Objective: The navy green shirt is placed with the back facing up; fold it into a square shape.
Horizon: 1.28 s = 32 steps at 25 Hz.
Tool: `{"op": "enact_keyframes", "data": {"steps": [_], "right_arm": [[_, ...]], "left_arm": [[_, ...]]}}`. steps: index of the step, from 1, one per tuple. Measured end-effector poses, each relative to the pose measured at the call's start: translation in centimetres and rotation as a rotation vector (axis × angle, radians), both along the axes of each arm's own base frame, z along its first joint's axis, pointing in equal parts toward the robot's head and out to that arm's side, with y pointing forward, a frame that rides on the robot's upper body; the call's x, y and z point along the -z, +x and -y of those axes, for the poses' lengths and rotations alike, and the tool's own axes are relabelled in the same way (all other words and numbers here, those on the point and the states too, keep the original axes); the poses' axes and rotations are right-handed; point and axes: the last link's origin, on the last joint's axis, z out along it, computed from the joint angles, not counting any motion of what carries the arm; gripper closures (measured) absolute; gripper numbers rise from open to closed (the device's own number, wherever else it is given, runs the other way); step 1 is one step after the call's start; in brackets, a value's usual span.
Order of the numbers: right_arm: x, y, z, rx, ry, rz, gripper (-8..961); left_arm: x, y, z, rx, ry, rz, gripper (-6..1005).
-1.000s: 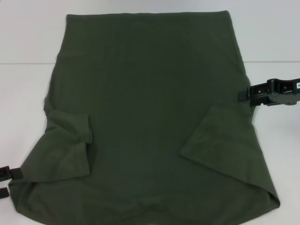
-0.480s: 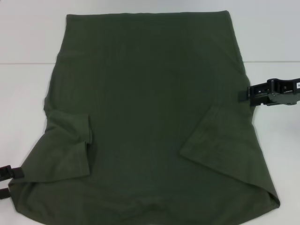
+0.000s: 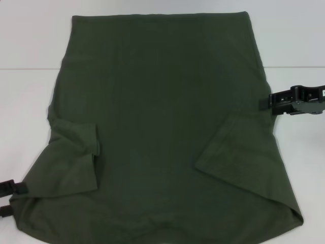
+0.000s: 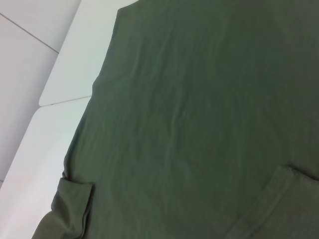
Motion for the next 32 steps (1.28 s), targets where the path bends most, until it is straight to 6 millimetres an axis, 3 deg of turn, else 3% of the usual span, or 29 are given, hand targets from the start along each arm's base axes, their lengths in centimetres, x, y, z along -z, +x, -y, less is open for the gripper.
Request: {"op": "enact_keyframes", "data": {"steps": [16,32], "right_arm": [[-0.1,0.3,0.1,0.006,0.002,0.001,373],[-0.6,0.5,0.2,0.016,0.012,-0.010,373]], "left_arm": [[2.0,2.3,-2.5,0.080,-0.063,0.029,96],[-0.7,0.7,-0.5,0.013,0.010,0.006,97]]}}
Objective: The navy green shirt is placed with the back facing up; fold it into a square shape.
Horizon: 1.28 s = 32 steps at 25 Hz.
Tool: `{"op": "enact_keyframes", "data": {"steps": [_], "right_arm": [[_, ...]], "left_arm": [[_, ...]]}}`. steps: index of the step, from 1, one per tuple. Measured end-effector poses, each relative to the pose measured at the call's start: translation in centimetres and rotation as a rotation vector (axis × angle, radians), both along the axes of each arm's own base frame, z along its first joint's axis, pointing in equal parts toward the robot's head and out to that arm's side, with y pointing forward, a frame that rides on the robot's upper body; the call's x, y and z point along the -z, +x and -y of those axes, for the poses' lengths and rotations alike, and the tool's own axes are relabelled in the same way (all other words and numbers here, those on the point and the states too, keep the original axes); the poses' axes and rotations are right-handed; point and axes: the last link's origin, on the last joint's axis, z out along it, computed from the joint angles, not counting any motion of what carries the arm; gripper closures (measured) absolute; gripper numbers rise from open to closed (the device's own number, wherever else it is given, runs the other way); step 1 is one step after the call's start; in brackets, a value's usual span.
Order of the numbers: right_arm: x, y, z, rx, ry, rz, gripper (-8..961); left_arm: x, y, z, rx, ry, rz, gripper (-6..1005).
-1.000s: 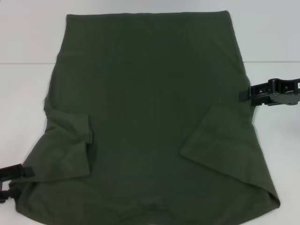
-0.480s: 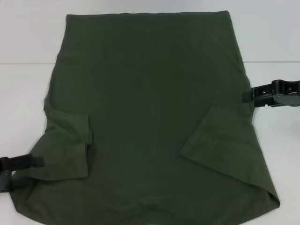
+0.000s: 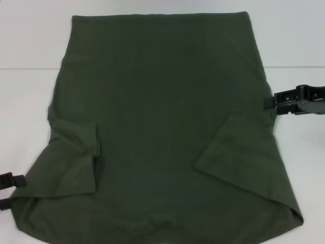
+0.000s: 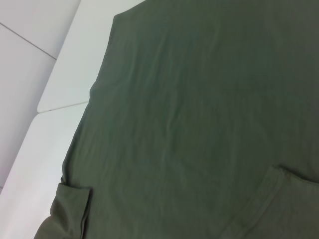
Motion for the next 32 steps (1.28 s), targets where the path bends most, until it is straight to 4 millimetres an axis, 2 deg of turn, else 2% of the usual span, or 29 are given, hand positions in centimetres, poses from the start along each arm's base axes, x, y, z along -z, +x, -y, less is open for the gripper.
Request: {"op": "enact_keyframes", "data": {"steps": [21,32], "right_arm": [[-0.2,0.1,0.0,0.003,0.006,0.001,373],[-0.3,0.3,0.0,0.007,0.012,-0.001,373]], "left_arm": [[0.8,-0.5,0.4,-0.039,-0.035,-0.016,97],[1.7,0.5,0.0,0.001,-0.068,0.008,96]]}}
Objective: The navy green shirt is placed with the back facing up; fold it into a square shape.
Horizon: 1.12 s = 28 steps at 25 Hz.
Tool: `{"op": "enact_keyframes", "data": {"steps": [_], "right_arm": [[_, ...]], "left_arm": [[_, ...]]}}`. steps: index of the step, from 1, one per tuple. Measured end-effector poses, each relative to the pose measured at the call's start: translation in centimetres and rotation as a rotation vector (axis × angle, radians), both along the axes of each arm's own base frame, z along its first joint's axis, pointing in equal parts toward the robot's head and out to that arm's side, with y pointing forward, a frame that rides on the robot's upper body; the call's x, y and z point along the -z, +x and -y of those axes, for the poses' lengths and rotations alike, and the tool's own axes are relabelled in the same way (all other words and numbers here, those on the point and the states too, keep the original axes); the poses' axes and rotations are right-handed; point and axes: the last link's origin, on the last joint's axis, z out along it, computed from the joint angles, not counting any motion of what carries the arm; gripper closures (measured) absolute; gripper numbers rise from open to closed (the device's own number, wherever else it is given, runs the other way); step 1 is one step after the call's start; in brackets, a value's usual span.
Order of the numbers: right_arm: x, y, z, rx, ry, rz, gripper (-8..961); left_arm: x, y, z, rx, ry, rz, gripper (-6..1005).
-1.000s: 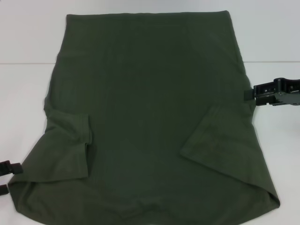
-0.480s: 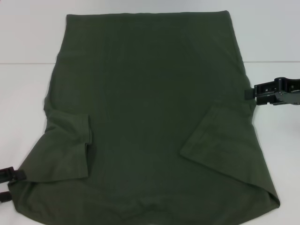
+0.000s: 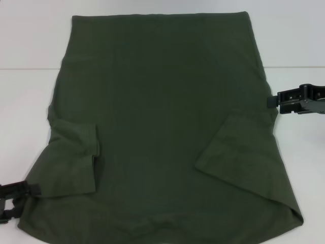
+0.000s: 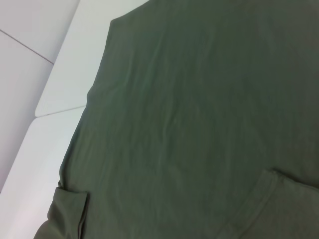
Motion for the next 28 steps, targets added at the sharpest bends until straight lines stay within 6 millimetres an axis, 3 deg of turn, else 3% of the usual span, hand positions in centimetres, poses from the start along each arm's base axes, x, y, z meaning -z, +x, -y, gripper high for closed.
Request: {"op": "enact_keyframes", "data": {"steps": [6,12,28], "right_arm": [[-0.1,0.2,0.1,0.002,0.004,0.000,374],[-0.3,0.4,0.2,0.009,0.010,-0.005,373],[-0.3,0.5,0.2,0.012,0.011,-0.005,373]], "left_arm": [[0.6,1.5,-1.2,0.057,-0.018,0.028,96],[0.8,1.8,-1.6,0.066,-0.025,0.030,96],[-0.4,0.2,1.5,-0.001,-0.012,0.038,97]]}}
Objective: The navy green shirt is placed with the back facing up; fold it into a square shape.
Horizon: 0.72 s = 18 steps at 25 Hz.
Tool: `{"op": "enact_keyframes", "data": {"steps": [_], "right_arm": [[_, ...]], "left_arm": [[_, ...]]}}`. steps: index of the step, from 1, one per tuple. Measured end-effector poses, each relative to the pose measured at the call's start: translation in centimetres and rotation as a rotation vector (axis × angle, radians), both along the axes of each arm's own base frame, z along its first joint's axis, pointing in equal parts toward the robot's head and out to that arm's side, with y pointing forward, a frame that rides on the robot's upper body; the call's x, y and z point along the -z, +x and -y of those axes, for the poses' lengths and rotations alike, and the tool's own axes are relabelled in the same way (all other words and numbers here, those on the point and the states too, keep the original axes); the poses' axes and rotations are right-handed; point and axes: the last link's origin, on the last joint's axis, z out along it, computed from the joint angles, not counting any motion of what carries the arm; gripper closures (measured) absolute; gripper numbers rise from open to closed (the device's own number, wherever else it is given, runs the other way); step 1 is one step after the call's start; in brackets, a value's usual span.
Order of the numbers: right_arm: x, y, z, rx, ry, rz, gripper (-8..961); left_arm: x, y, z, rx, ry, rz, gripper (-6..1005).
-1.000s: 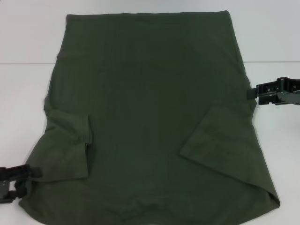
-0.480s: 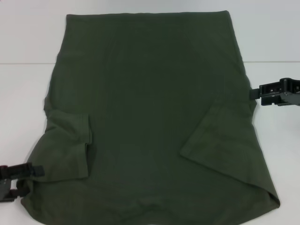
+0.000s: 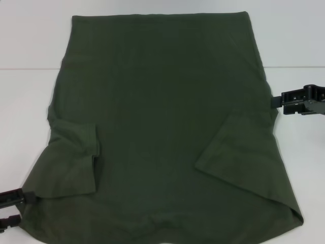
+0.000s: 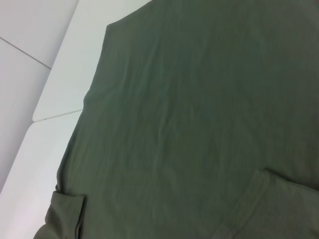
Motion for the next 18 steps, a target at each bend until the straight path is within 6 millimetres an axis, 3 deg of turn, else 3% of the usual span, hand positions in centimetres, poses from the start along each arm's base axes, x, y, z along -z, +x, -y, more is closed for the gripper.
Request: {"op": "enact_keyframes", "data": {"steps": [9,18], "right_arm": [[0.0,0.2,0.1,0.004,0.001,0.000,374],[-0.1,0.3,0.1,0.007,0.002,0.000,373]], "left_arm": [[0.1,0.0,0.4,-0.008,-0.006,0.010,97],[1.0,0.7,-1.0,0.011,-0.040,-0.016,97]]}}
